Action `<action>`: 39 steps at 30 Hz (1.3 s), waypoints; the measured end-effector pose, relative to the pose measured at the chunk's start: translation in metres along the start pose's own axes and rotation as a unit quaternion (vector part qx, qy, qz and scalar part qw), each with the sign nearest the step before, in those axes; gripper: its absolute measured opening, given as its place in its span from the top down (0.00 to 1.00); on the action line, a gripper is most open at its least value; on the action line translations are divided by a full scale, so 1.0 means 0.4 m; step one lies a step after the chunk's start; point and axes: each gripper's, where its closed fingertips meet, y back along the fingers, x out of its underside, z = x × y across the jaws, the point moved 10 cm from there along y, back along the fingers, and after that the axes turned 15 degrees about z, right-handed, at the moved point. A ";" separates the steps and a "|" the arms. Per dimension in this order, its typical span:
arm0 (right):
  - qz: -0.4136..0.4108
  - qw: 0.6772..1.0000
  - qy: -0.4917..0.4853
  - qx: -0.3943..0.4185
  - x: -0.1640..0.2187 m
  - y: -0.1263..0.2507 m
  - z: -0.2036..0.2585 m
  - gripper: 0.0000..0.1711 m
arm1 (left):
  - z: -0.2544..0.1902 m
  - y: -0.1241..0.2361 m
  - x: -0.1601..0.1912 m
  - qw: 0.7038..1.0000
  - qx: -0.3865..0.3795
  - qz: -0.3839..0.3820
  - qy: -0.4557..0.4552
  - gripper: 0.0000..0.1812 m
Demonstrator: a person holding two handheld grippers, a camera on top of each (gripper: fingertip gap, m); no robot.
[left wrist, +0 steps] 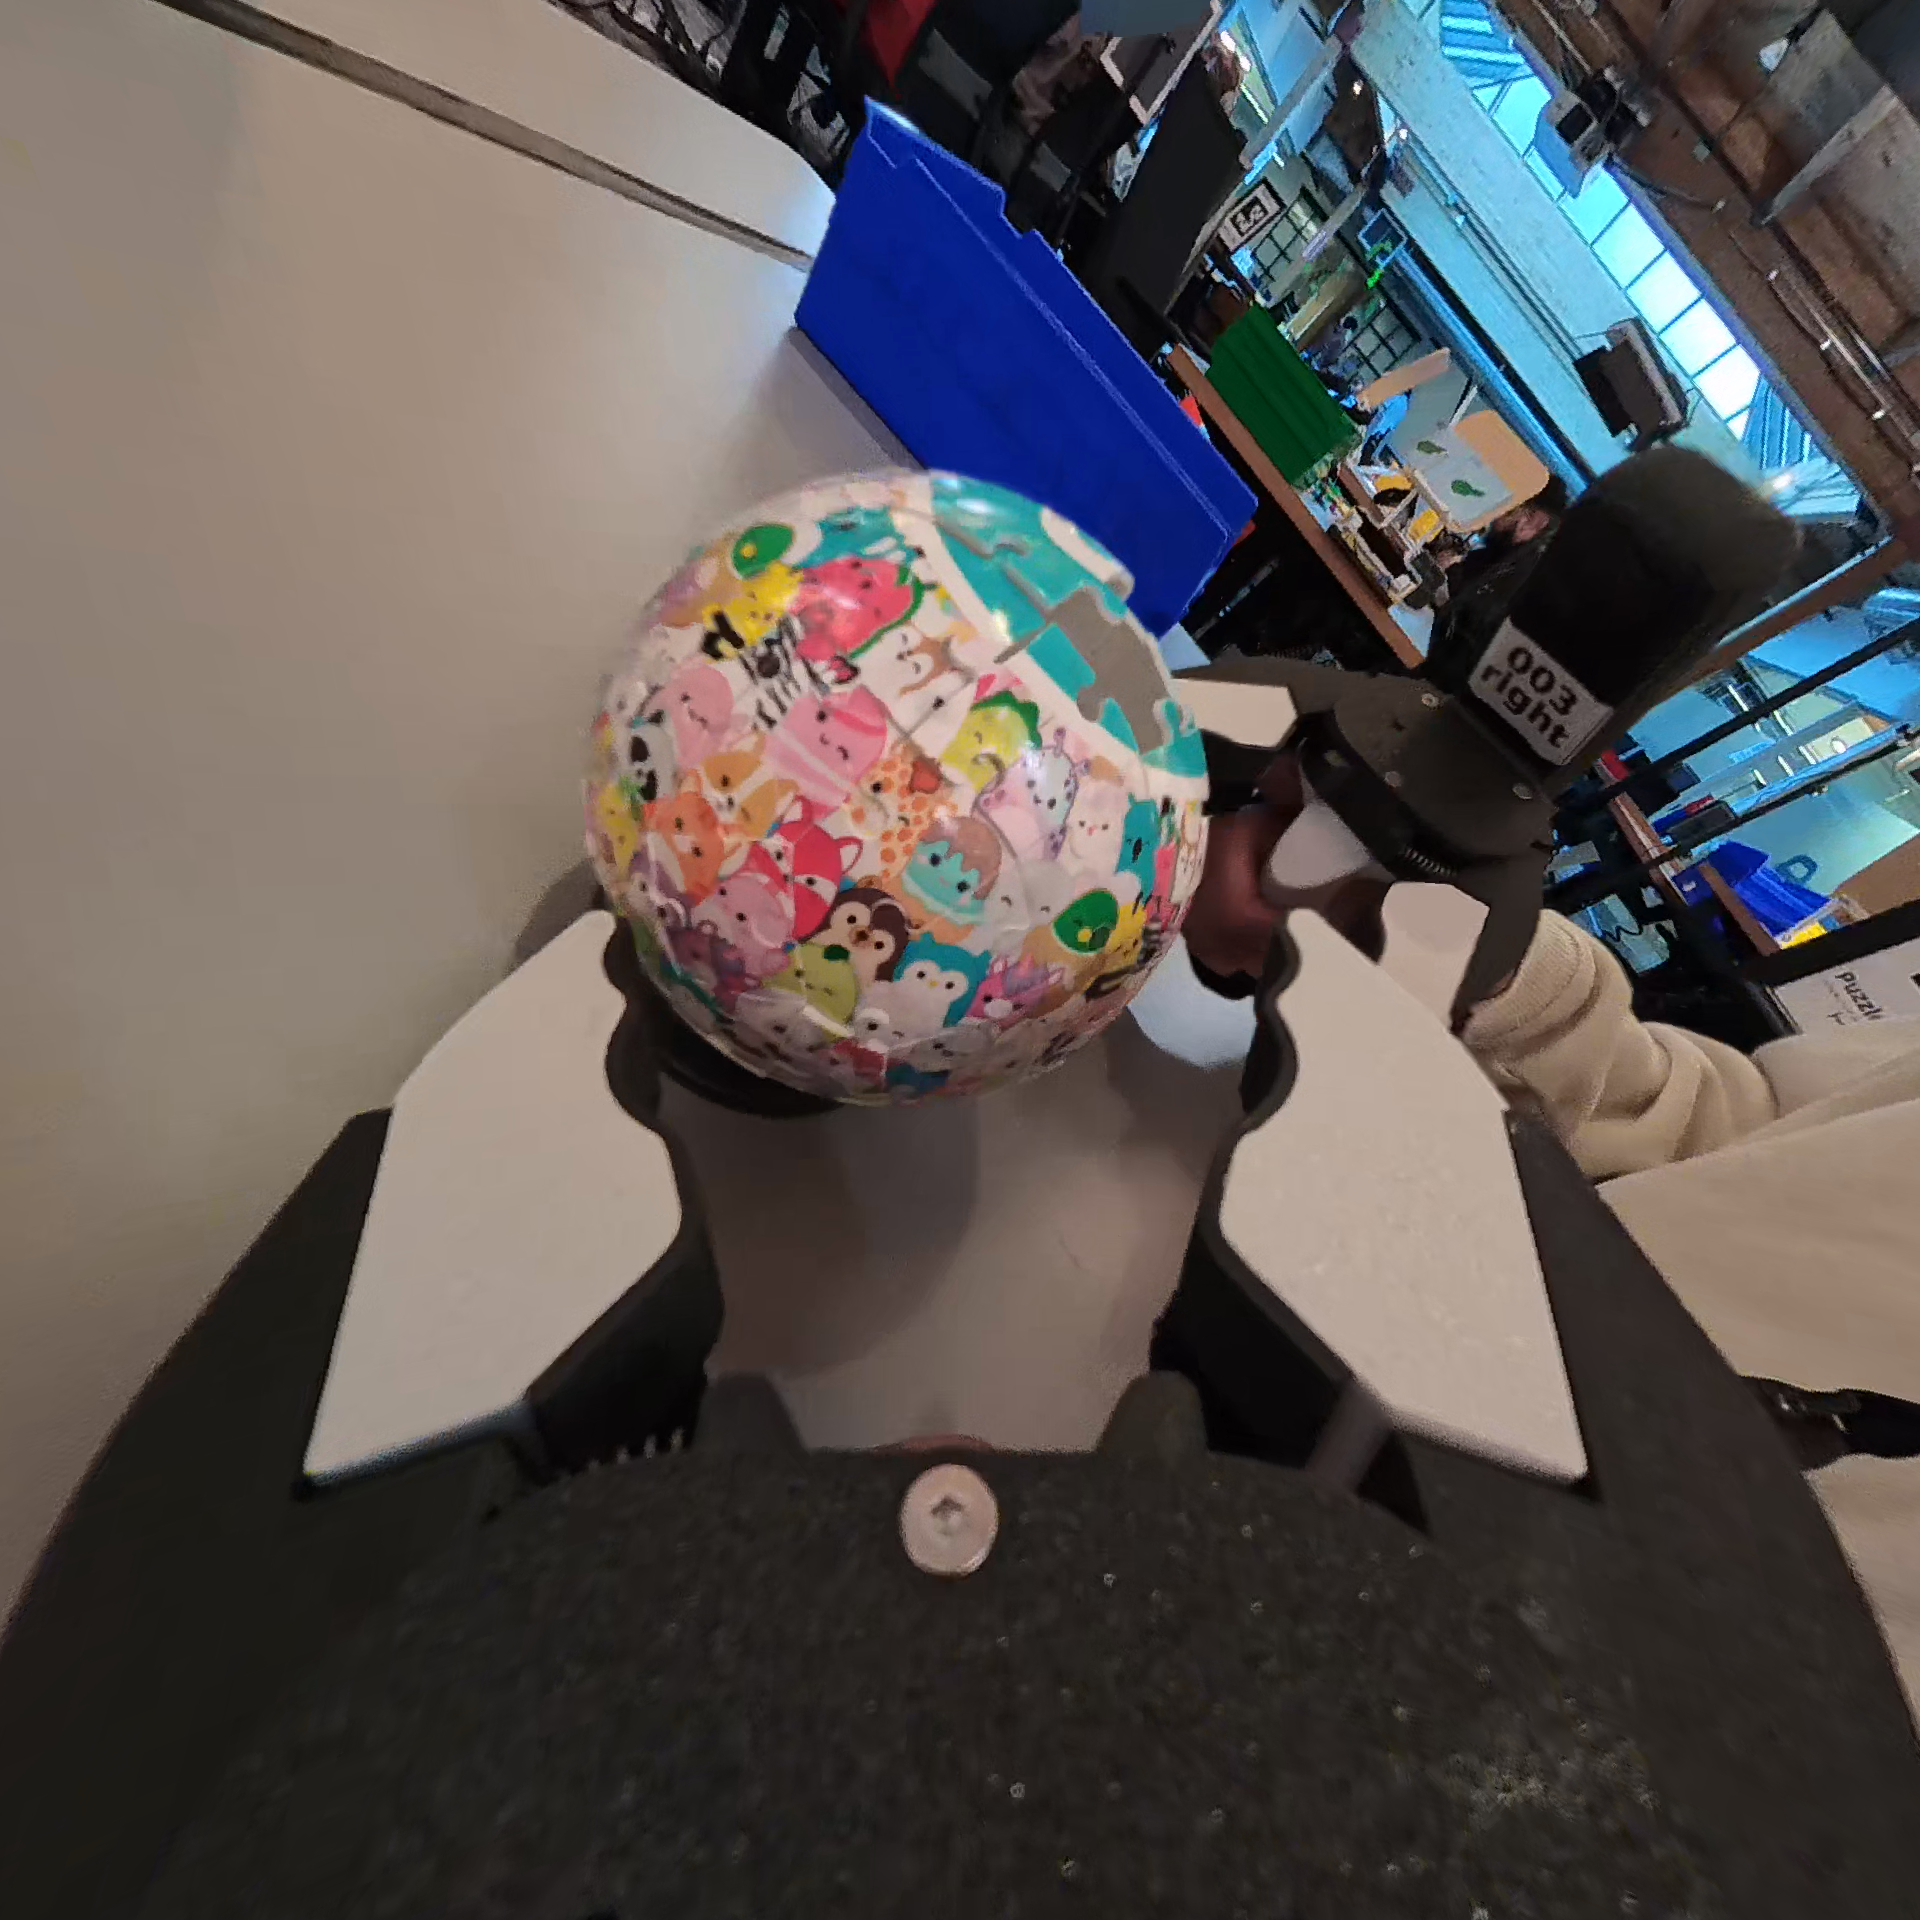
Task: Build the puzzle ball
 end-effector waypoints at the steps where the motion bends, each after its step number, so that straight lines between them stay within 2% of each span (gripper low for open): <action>1: 0.016 1.000 0.007 0.007 0.014 0.014 -0.009 0.30 | 0.002 0.014 -0.001 1.000 0.002 -0.005 -0.001 0.39; 3: 0.084 0.996 0.025 0.016 0.056 0.046 -0.042 0.50 | 0.002 0.047 0.005 1.000 -0.005 -0.019 -0.006 0.42; 5: 0.136 0.988 0.019 0.070 0.098 0.063 -0.087 0.57 | -0.001 0.076 0.023 0.999 -0.019 -0.031 -0.013 0.46; 7: 0.156 0.987 0.000 0.036 0.125 0.053 -0.103 0.64 | -0.006 0.093 0.041 0.998 -0.031 -0.047 -0.011 0.47; 10: 0.124 0.992 -0.005 0.014 0.122 0.022 -0.105 0.73 | -0.021 0.100 0.056 0.997 -0.021 -0.071 -0.003 0.49; 12: 0.141 0.990 0.004 0.021 0.120 -0.002 -0.107 0.71 | -0.036 0.098 0.059 0.997 -0.016 -0.074 -0.010 0.50; 18: 0.149 0.986 0.021 0.073 0.107 -0.013 -0.097 0.76 | -0.071 0.100 0.061 0.996 -0.055 -0.045 -0.050 0.51; 23: 0.127 0.972 0.036 0.195 0.114 0.063 -0.063 0.77 | -0.118 0.105 0.062 0.994 -0.061 -0.013 -0.086 0.56; 24: 0.107 0.970 0.033 0.215 0.113 0.093 -0.047 0.77 | -0.136 0.104 0.064 0.994 -0.053 -0.005 -0.094 0.58; 27: -0.002 0.976 0.049 0.212 0.090 0.160 0.045 0.77 | -0.196 0.085 0.068 0.993 -0.021 0.009 -0.115 0.67; 29: -0.081 0.974 0.058 0.203 0.054 0.171 0.117 0.77 | -0.225 0.054 0.063 0.995 0.001 0.018 -0.103 0.73; 31: -0.132 0.971 0.069 0.187 0.016 0.163 0.178 0.77 | -0.244 0.017 0.057 0.995 0.055 0.030 -0.075 0.75; 32: -0.147 0.968 0.076 0.190 0.002 0.156 0.199 0.77 | -0.251 0.000 0.055 0.994 0.087 0.035 -0.064 0.76; 35: -0.158 0.963 0.089 0.199 -0.025 0.130 0.228 0.77 | -0.254 -0.024 0.060 0.986 0.153 0.044 -0.044 0.89; 39: -0.162 0.964 0.114 0.177 -0.036 0.123 0.239 0.77 | -0.238 -0.005 0.057 0.983 0.183 0.017 -0.021 0.99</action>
